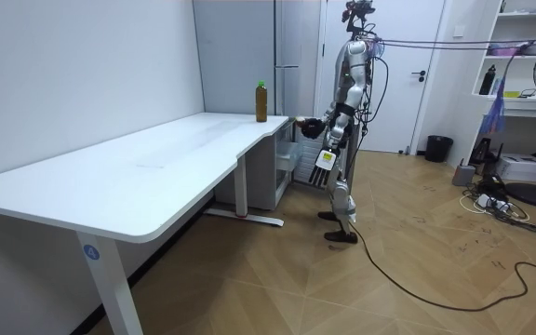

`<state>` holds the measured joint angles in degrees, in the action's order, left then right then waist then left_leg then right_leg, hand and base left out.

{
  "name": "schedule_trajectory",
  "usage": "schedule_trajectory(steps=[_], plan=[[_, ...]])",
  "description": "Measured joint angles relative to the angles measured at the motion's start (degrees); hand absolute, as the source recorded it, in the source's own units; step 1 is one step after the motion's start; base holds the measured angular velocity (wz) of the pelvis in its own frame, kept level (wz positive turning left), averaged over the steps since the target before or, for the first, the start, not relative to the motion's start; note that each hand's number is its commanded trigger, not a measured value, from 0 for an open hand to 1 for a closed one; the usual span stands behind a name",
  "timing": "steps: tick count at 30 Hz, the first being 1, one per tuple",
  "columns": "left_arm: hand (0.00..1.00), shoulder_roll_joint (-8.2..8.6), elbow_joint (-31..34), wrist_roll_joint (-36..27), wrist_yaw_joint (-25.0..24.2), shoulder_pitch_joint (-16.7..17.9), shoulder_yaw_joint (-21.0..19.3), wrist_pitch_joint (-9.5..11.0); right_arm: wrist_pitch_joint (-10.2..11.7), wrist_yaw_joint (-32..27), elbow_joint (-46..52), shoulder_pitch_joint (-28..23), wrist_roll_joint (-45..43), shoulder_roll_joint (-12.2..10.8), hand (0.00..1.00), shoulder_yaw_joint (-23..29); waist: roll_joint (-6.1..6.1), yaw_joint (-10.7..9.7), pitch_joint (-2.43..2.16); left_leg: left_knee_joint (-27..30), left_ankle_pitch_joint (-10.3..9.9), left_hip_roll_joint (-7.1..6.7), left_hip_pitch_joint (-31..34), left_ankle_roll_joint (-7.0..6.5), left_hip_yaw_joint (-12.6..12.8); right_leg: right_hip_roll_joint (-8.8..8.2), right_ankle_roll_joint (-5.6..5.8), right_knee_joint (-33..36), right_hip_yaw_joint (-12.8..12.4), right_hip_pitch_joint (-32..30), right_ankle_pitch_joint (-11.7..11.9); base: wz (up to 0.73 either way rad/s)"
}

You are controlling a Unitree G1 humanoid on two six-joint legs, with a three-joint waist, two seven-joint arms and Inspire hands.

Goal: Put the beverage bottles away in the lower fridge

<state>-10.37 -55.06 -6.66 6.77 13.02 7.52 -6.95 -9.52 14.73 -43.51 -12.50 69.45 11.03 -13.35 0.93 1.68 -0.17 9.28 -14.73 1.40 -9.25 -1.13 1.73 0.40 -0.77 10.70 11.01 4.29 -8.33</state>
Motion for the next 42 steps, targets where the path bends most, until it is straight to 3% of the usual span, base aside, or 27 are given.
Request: schedule_trajectory(steps=[3, 17, 21, 27, 37, 42], plan=[[0.00, 0.16, 0.0, 0.0, 0.5, 0.1, 0.0, 0.0, 2.1, -2.9, -3.4, 0.3, 3.0, -0.8, 1.00, 1.3, -0.21, 0.0, 0.14, 0.0, 0.0, -0.01, 0.3, 0.00, 0.1, -0.01, 0.00, 0.0, 0.0, -0.4, 0.0, 0.00], [0.00, 0.48, -0.3, 0.1, 0.5, 3.4, 0.0, 0.5, 4.0, -10.4, -5.8, 0.2, 11.9, -1.8, 1.00, 2.4, 0.78, -0.1, 0.68, -0.5, 0.0, -0.02, 0.0, -0.01, -0.2, 0.01, 0.04, -0.1, 0.0, -0.4, 0.0, 0.00], [0.00, 0.78, -0.3, 0.2, 0.4, 3.8, 0.0, -0.3, 4.3, -11.0, -7.6, 0.8, 13.4, -2.2, 1.00, 3.6, 0.83, -0.1, 0.61, -0.5, 0.0, -0.03, 0.0, -0.01, -0.1, -0.01, 0.05, -0.1, 0.0, -0.4, 0.0, 0.00], [0.00, 1.39, -0.7, 5.3, -0.1, 4.2, -0.1, -1.3, 4.5, -11.0, -9.7, 1.3, 14.0, -2.3, 1.00, 4.6, 1.02, 0.0, 0.42, 0.1, 0.0, -0.09, 0.1, -0.01, 0.0, -0.12, 0.14, -0.1, 0.0, -0.4, -0.1, 0.00], [0.00, 1.44, -1.1, 11.3, -2.4, 4.3, -0.7, -2.3, 4.5, -10.9, -9.8, 2.6, 17.0, -2.3, 1.00, 5.5, 0.22, 0.1, 0.35, 0.5, 0.0, -0.23, -0.1, -0.03, 0.1, -0.31, 0.29, -0.1, 0.0, -0.3, -0.4, 0.00], [0.00, 1.37, -0.9, 11.4, -2.8, 4.5, -0.7, -2.4, 4.5, -10.9, -9.5, 3.5, 18.7, -2.3, 1.00, 5.8, -0.30, 0.2, 0.42, 0.5, 0.0, -0.23, -0.4, -0.02, 0.1, -0.28, 0.28, -0.1, -0.2, -0.3, -0.6, 0.00]])
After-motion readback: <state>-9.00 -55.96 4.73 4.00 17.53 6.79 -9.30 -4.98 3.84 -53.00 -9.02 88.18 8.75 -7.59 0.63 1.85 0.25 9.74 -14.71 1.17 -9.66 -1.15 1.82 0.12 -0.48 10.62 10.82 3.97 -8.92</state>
